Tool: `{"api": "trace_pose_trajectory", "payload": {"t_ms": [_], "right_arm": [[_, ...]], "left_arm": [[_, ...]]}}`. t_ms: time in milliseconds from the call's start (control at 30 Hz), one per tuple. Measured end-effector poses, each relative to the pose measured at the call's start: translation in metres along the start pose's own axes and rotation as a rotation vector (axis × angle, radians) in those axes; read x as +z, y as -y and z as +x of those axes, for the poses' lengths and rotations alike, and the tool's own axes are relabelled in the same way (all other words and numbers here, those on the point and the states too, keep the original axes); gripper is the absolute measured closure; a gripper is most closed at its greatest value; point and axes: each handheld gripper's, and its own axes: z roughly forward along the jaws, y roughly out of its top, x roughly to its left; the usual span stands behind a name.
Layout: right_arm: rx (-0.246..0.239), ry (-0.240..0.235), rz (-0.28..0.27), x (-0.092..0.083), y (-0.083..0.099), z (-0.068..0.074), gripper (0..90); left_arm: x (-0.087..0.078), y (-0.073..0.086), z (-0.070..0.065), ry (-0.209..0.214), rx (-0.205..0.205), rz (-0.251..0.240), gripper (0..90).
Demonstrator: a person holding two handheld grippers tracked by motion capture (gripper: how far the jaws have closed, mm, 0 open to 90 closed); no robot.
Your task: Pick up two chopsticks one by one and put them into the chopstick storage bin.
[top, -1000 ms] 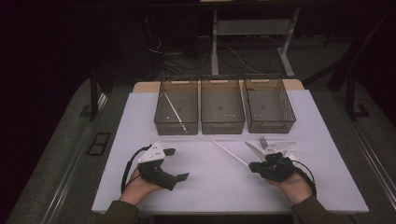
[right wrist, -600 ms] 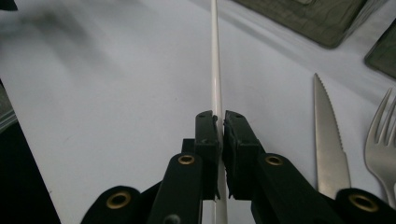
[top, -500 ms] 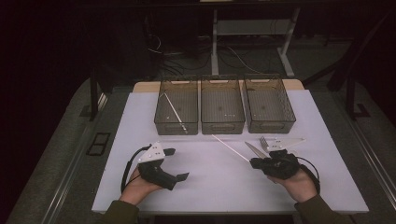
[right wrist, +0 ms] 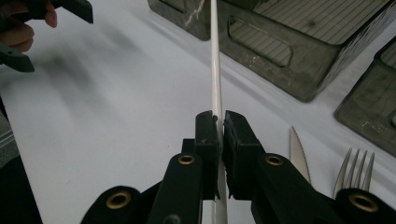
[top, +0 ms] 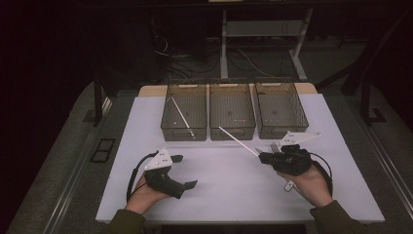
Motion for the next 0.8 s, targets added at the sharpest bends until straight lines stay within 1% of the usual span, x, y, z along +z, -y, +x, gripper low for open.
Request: {"api": "trace_pose_trajectory", "payload": {"t_ms": [233,333,367,433,467,533,767,800], "right_arm": [[0.006,0.010,-0.018,0.004,-0.013,-0.003,84.5],[0.012,0.014,-0.022,0.008,-0.020,-0.005,84.5],[0.005,0.020,-0.027,0.010,-0.023,-0.005,84.5],[0.014,0.019,-0.029,0.013,-0.029,-0.005,84.5],[0.015,0.022,-0.030,0.015,-0.032,-0.006,84.5],[0.013,0.027,-0.033,0.018,-0.038,-0.006,84.5],[0.013,0.039,-0.027,0.033,-0.062,-0.006,84.5],[0.010,0.043,-0.028,0.035,-0.065,-0.005,84.5]], "left_arm": [[0.000,0.000,0.000,-0.001,-0.004,-0.002,0.0],[0.000,0.000,0.000,0.000,0.001,-0.002,0.0],[0.000,0.000,0.000,0.000,0.000,-0.004,0.0],[0.000,0.000,-0.001,0.001,-0.002,-0.004,0.0],[0.000,0.000,0.000,0.001,0.002,-0.004,0.0],[0.000,0.000,-0.001,0.002,-0.002,-0.011,0.0],[0.000,-0.001,-0.001,0.003,-0.006,-0.011,0.0],[0.000,-0.001,-0.001,0.003,-0.001,-0.013,0.0]]}}
